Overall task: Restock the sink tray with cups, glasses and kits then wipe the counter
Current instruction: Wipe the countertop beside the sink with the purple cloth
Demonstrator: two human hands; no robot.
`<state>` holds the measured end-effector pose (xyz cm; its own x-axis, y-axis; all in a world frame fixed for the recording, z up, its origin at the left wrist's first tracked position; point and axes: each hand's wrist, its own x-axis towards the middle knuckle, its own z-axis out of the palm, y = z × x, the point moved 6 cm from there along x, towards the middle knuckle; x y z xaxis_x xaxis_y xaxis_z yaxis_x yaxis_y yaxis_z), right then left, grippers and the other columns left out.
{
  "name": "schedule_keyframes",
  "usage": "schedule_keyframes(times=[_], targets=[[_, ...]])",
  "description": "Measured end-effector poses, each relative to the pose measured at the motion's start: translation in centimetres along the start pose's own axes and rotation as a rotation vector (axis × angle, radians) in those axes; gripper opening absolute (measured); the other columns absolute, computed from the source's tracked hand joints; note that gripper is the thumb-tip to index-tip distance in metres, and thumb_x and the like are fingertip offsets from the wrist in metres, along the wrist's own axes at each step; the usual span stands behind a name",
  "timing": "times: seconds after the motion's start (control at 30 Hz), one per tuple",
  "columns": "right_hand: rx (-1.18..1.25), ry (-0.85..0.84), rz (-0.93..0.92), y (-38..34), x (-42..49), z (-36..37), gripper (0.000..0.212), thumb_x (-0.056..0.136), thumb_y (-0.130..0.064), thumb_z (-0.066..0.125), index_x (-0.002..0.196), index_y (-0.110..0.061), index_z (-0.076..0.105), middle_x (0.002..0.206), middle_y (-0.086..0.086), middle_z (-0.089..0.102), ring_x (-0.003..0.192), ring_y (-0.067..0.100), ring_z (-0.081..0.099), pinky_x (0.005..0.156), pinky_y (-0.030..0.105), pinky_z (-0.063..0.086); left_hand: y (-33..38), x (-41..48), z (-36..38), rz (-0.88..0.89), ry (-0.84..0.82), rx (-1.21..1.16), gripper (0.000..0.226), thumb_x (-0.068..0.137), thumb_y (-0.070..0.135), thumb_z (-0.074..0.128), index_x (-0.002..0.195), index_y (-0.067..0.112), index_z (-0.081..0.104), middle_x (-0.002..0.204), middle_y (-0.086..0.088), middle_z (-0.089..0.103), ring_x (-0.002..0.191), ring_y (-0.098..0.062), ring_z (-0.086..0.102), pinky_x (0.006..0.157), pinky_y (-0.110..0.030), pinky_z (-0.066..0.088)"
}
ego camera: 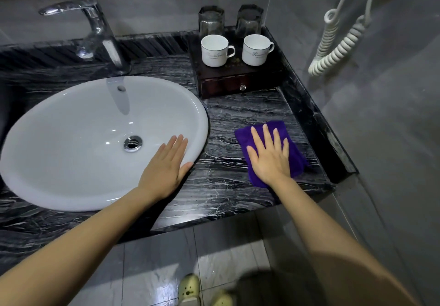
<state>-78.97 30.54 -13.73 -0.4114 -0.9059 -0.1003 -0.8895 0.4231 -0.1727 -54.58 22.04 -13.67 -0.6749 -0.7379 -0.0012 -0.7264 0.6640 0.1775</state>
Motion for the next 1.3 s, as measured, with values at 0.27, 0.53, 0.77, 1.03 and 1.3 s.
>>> schedule_keyframes(times=[0.27, 0.53, 0.77, 1.03, 1.3], targets=[[0.019, -0.05, -0.145, -4.0, 5.8, 0.3, 0.056, 0.096, -0.056, 0.02, 0.148, -0.039, 0.011, 0.162, -0.003, 0.001, 0.148, 0.028, -0.007, 0.12, 0.049, -0.006, 0.3, 0.0, 0.0, 0.009, 0.037, 0.044, 0.074, 0.091, 0.055, 0.0, 0.145, 0.008, 0.019, 0.154, -0.009, 0.021, 0.144, -0.021, 0.013, 0.117, -0.032, 0.006], [0.012, -0.065, -0.393, -7.5, 6.4, 0.6, 0.056, 0.098, -0.049, 0.025, 0.15, -0.03, 0.016, 0.161, -0.007, 0.008, 0.149, 0.023, -0.002, 0.121, 0.045, -0.004, 0.3, 0.1, -0.1, 0.012, 0.052, 0.088, 0.067, 0.094, 0.05, 0.006, 0.144, 0.009, 0.022, 0.153, -0.009, 0.025, 0.142, -0.019, 0.012, 0.114, -0.031, 0.003], [0.071, -0.084, -0.412, -8.3, 3.6, 1.1, 0.058, 0.099, -0.044, 0.024, 0.151, -0.023, 0.012, 0.161, -0.002, 0.007, 0.149, 0.019, -0.003, 0.121, 0.04, -0.006, 0.3, 0.0, -0.1, 0.0, 0.051, 0.068, 0.068, 0.092, 0.051, 0.005, 0.146, 0.01, 0.018, 0.155, -0.007, 0.019, 0.144, -0.02, 0.013, 0.118, -0.035, 0.007], [0.186, -0.168, -0.461, -8.2, 0.2, 1.2, 0.052, 0.101, -0.04, 0.023, 0.15, -0.031, 0.012, 0.161, -0.005, 0.008, 0.148, 0.013, -0.003, 0.12, 0.036, -0.008, 0.2, 0.0, 0.0, -0.005, 0.014, 0.036, 0.072, 0.088, 0.052, 0.007, 0.146, 0.011, 0.013, 0.157, -0.007, 0.014, 0.146, -0.021, 0.008, 0.117, -0.034, 0.004], [0.16, -0.249, -0.474, -8.7, -3.5, 1.7, 0.052, 0.099, -0.045, 0.023, 0.15, -0.036, 0.011, 0.161, -0.01, 0.003, 0.148, 0.011, -0.01, 0.119, 0.036, -0.012, -1.0, -1.9, -0.2, -0.056, -0.101, -0.066, 0.075, 0.085, 0.056, 0.007, 0.147, 0.013, 0.009, 0.158, -0.004, 0.008, 0.146, -0.017, 0.0, 0.118, -0.032, 0.0]])
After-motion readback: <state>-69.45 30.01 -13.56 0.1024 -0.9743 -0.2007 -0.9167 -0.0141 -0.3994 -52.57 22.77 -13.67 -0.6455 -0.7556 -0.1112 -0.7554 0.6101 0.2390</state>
